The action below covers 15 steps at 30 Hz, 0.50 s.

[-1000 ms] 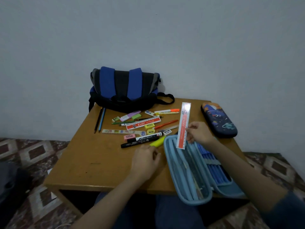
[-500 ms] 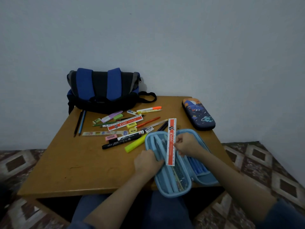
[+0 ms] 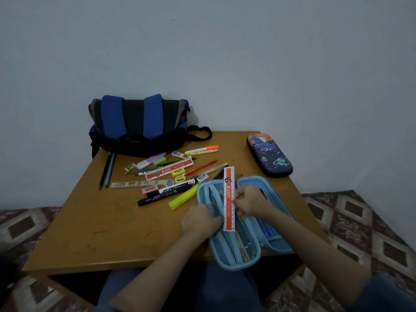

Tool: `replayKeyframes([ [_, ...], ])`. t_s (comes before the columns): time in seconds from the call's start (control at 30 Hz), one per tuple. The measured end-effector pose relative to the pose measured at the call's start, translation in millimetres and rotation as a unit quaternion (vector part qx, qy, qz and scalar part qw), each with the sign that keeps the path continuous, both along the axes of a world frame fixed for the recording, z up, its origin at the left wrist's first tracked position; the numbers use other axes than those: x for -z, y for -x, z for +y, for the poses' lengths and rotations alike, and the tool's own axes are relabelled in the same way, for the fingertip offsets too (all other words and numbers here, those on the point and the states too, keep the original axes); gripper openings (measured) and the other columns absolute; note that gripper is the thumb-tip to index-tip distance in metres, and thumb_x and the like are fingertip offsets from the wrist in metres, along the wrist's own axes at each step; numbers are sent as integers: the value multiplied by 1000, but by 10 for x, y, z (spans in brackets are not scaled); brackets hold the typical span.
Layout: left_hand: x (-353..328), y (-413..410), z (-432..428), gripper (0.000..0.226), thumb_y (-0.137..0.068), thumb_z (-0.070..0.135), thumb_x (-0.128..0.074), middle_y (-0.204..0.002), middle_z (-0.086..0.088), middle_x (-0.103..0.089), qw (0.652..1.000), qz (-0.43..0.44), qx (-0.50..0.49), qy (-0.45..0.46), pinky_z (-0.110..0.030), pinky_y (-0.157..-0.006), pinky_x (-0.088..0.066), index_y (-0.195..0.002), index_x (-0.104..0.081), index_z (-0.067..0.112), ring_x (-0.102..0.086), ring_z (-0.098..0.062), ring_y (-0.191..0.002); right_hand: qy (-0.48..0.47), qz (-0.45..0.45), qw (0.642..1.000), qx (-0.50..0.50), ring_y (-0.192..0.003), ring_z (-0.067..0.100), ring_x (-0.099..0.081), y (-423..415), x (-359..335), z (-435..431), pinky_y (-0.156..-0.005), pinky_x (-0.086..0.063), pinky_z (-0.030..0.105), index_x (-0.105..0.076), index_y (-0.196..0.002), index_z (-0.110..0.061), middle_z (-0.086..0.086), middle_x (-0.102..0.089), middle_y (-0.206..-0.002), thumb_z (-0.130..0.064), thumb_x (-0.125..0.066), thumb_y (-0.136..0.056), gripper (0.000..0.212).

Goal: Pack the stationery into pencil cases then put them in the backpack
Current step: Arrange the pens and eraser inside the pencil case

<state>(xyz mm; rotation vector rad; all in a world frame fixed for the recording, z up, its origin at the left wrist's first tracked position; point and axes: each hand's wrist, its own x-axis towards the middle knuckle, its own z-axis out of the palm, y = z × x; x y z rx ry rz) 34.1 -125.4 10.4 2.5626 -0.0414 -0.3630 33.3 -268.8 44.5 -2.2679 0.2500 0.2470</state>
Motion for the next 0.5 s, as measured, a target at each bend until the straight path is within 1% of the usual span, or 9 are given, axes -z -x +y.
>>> replayKeyframes([
  [0.07, -2, -17, 35, 29, -82, 35, -64, -63, 3, -55, 998, 21, -1, 52, -20, -47, -41, -64, -53, 16, -52, -10, -55, -11, 24, 1000, 1, -41, 8, -51, 4, -8, 26, -38, -43, 17, -53, -67, -7, 6, -56, -57, 0, -52, -91, 24],
  [0.17, -31, -39, 117, 27, -86, 23, -62, -63, 2, -54, 987, 62, -18, 147, -19, -52, -42, -62, -54, 15, -50, -7, -55, 0, 58, 998, -25, -34, 7, -46, 31, -26, 64, -37, -40, 17, -56, -62, -5, 7, -55, -55, 2, -53, -88, 27],
  [0.27, -62, -48, 202, 26, -87, 20, -62, -64, 3, -55, 983, 50, -22, 173, -16, -51, -40, -62, -58, 15, -50, -5, -57, 16, 68, 997, -28, -38, 10, -45, 51, -3, 113, -37, -37, 17, -59, -61, -2, 9, -55, -55, 4, -57, -85, 24],
  [0.37, -73, -44, 239, 20, -85, 17, -64, -71, 2, -60, 978, 43, -30, 204, -16, -56, -44, -66, -64, 13, -54, -5, -64, 15, 49, 999, 6, -40, 12, -44, 45, 4, 149, -37, -36, 18, -60, -64, 1, 10, -52, -53, 7, -60, -81, 17],
  [0.43, -71, -28, 241, 16, -85, 16, -65, -76, 0, -64, 974, 47, -34, 220, -18, -60, -47, -69, -67, 11, -58, -8, -70, -1, 56, 998, 2, -34, 7, -46, 65, -19, 148, -35, -34, 16, -59, -63, 0, 6, -52, -49, 8, -62, -80, 19],
  [0.5, -50, -16, 242, 18, -84, 15, -65, -78, -2, -65, 970, 49, -43, 234, -22, -64, -50, -66, -66, 13, -61, -13, -74, -10, 84, 996, -26, -28, 3, -43, 106, -33, 153, -33, -32, 14, -60, -62, 0, -1, -52, -39, 10, -62, -78, 19],
])
